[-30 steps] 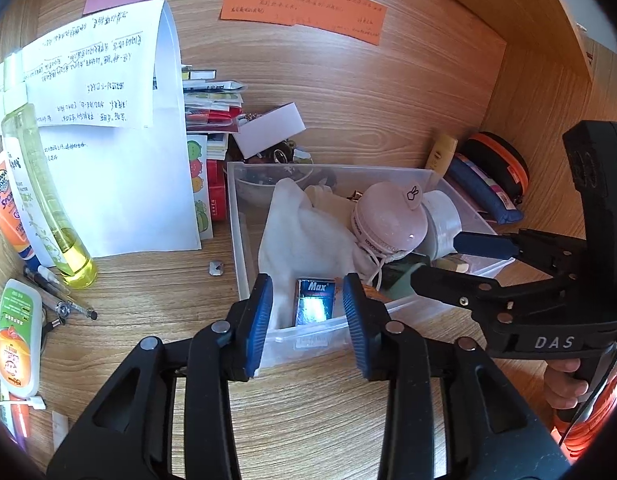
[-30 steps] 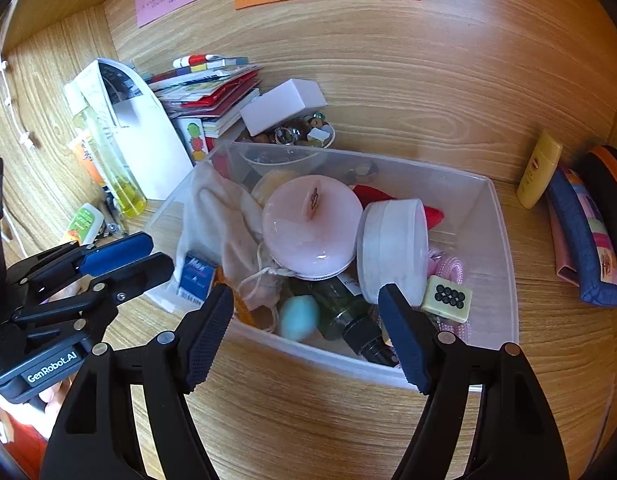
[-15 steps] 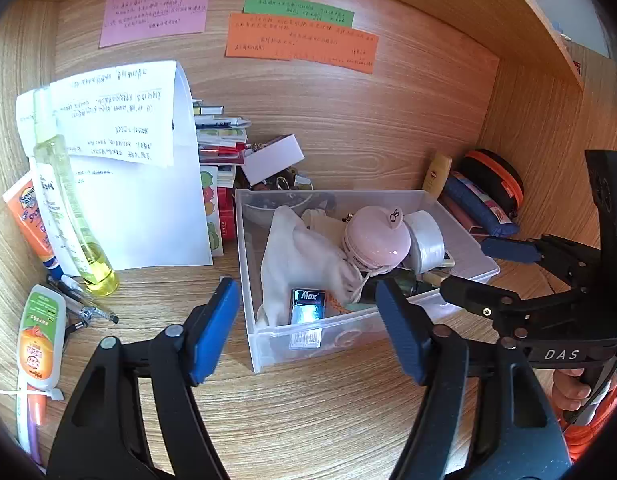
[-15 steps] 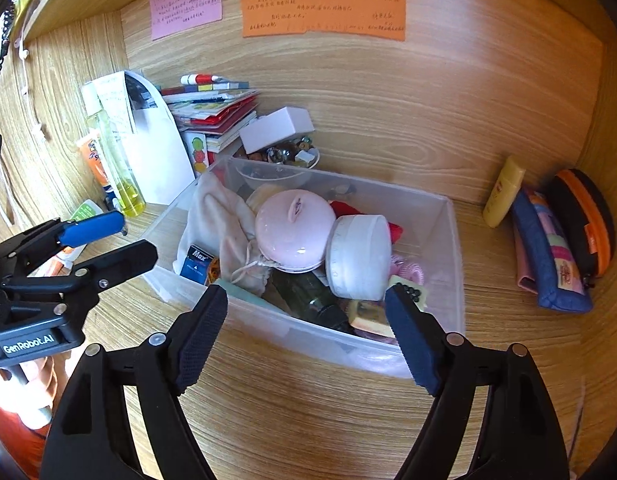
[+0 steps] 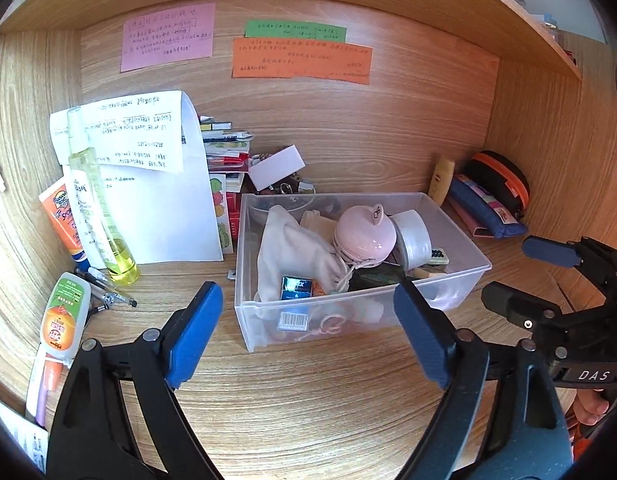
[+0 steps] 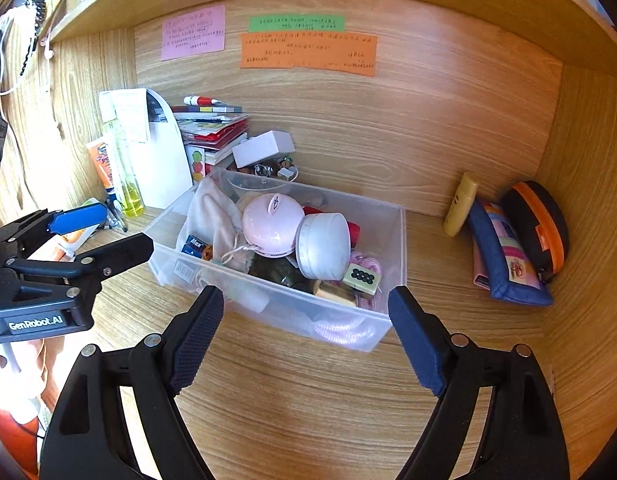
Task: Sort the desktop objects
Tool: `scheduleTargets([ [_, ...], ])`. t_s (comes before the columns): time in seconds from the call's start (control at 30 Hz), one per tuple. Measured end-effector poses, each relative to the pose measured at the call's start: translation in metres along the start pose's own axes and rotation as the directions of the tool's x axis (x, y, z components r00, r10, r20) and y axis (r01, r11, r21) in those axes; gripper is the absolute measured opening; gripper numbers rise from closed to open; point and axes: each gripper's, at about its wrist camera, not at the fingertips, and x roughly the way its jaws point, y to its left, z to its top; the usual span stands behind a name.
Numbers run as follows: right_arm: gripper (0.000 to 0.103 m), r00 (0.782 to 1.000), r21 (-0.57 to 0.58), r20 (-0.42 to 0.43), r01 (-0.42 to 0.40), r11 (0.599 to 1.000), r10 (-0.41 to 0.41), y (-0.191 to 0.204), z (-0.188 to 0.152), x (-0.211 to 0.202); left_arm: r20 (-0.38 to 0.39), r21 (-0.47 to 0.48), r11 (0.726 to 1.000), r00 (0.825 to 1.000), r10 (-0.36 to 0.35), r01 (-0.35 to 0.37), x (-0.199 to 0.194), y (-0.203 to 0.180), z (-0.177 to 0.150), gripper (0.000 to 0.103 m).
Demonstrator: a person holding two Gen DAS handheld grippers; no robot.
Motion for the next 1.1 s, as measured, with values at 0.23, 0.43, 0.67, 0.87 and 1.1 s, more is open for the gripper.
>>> scheduleTargets([
  [0.23, 0.084, 0.999, 0.01, 0.031, -0.006, 1.0, 0.005, -0.004, -0.014, -0.02, 0.025, 0.001, 1.0, 0.999, 0.029, -0.029, -0.014, -0.014, -0.006, 0.094],
  [0.43, 0.087, 0.999, 0.022, 0.045, 0.004, 1.0, -0.005, -0.01, -0.025, -0.029, 0.043, 0.03, 0.997, 0.997, 0.064, -0.066, -0.021, -0.026, -0.011, 0.095],
  [0.67, 0.087, 0.999, 0.038, 0.034, 0.0, 0.999, -0.001, -0.015, -0.029, -0.029, 0.04, 0.037, 0.998, 0.998, 0.046, -0.048, -0.022, -0.033, -0.014, 0.095],
  [0.87, 0.087, 1.0, 0.048, 0.027, -0.001, 0.999, 0.0, -0.016, -0.031, -0.029, 0.027, 0.035, 0.998, 0.998, 0.048, -0.049, -0.018, -0.035, -0.015, 0.095],
  [1.1, 0.087, 1.0, 0.054, 0.018, -0.004, 0.999, 0.003, -0.016, -0.032, -0.027, 0.022, 0.027, 0.998, 0.999, 0.047, -0.048, -0.017, -0.033, -0.014, 0.095],
])
